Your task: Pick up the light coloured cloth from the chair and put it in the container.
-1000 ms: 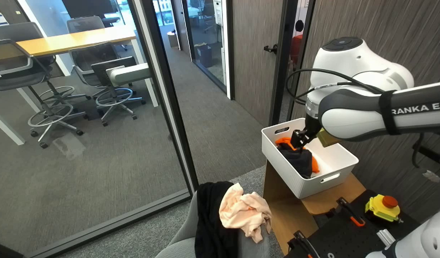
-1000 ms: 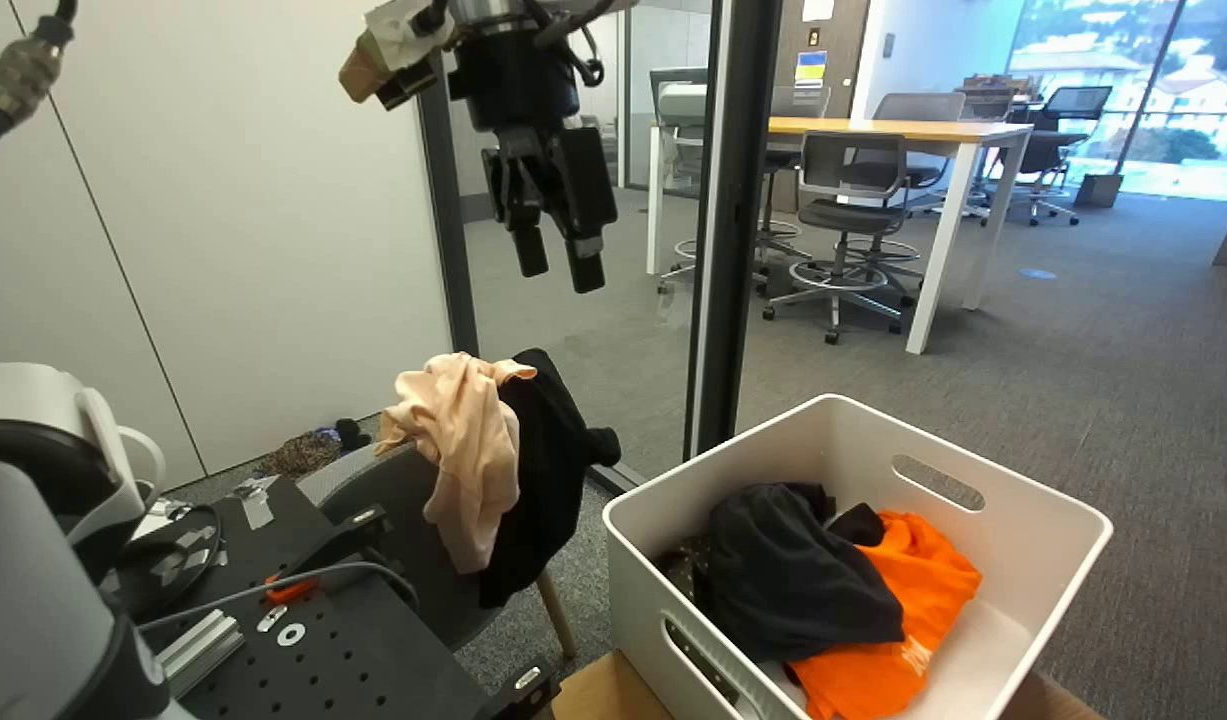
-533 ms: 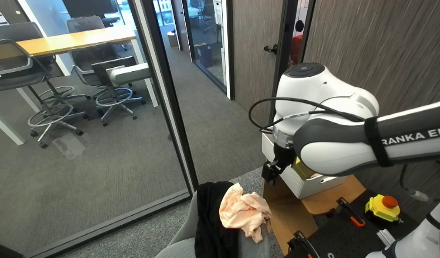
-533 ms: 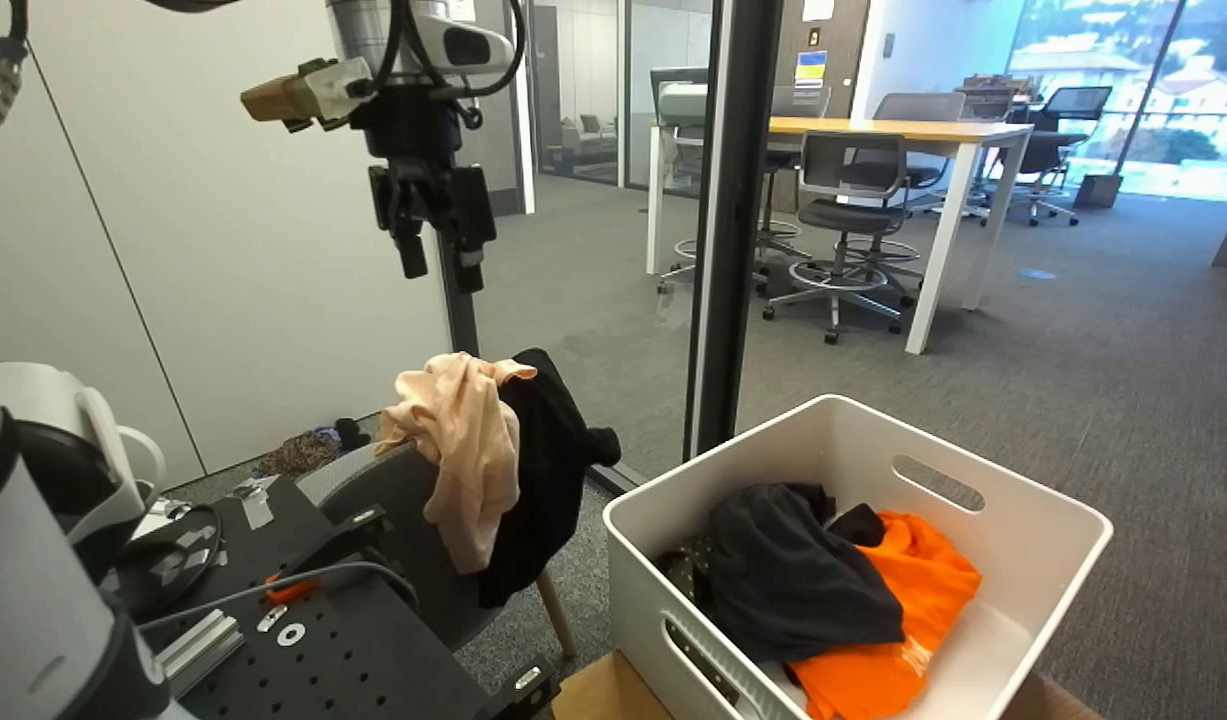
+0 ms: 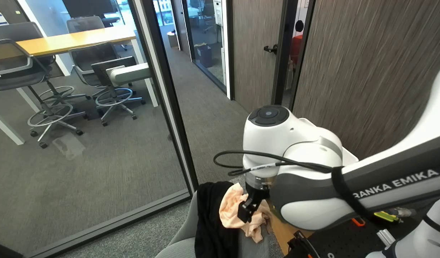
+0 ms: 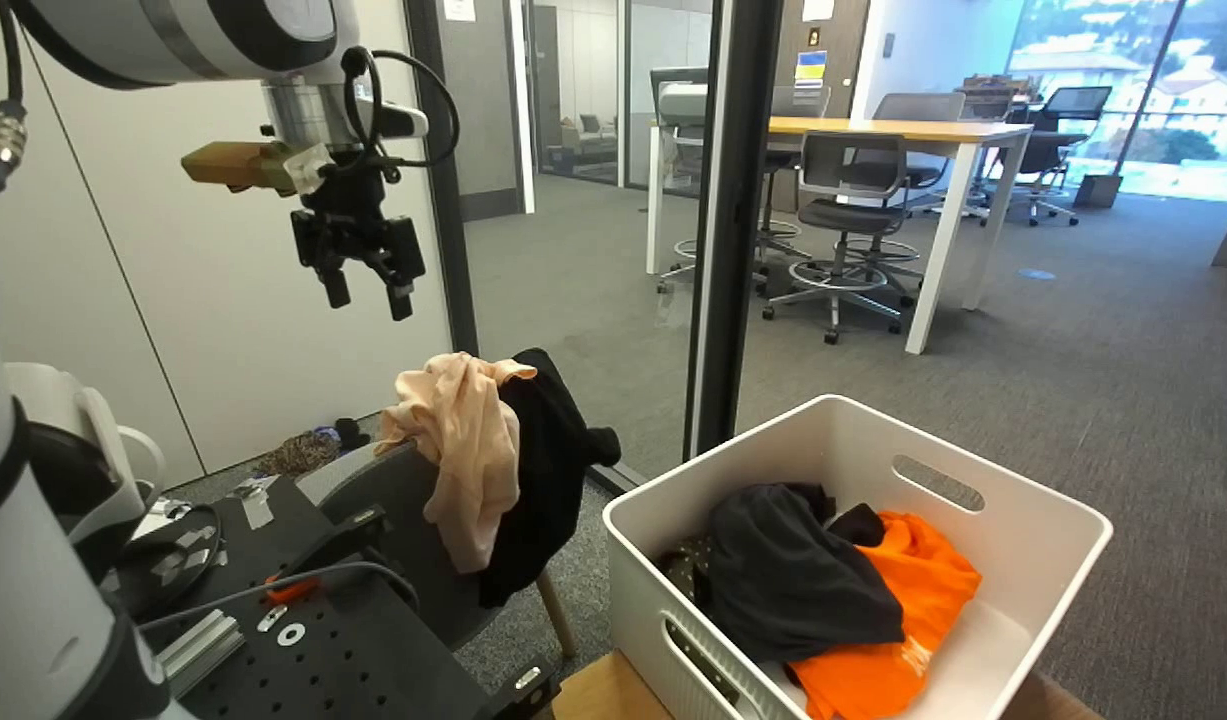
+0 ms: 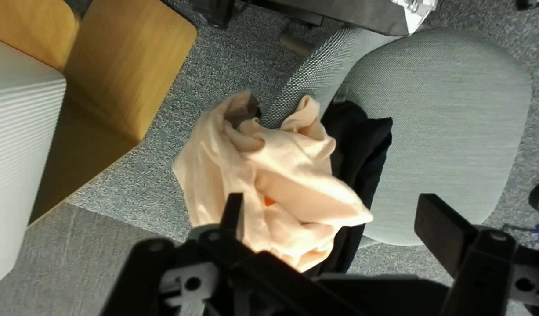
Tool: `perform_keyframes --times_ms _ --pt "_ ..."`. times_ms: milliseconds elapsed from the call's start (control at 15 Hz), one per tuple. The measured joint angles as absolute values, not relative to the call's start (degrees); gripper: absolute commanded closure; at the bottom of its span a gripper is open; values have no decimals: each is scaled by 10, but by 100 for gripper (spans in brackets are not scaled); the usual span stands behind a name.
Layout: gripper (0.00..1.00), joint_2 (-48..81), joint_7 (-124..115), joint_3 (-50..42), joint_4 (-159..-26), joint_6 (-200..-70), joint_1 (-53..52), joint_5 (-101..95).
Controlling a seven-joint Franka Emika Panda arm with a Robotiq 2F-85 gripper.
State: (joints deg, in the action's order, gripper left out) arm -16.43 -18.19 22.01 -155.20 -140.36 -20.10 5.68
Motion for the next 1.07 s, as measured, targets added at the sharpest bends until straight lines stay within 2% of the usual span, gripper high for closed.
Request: perform_keyframes --times_ms 533,1067 --pt "0 -16 -182 244 -1499 -1460 -203 -36" --pt "0 78 -241 219 -1458 -1467 -218 -229"
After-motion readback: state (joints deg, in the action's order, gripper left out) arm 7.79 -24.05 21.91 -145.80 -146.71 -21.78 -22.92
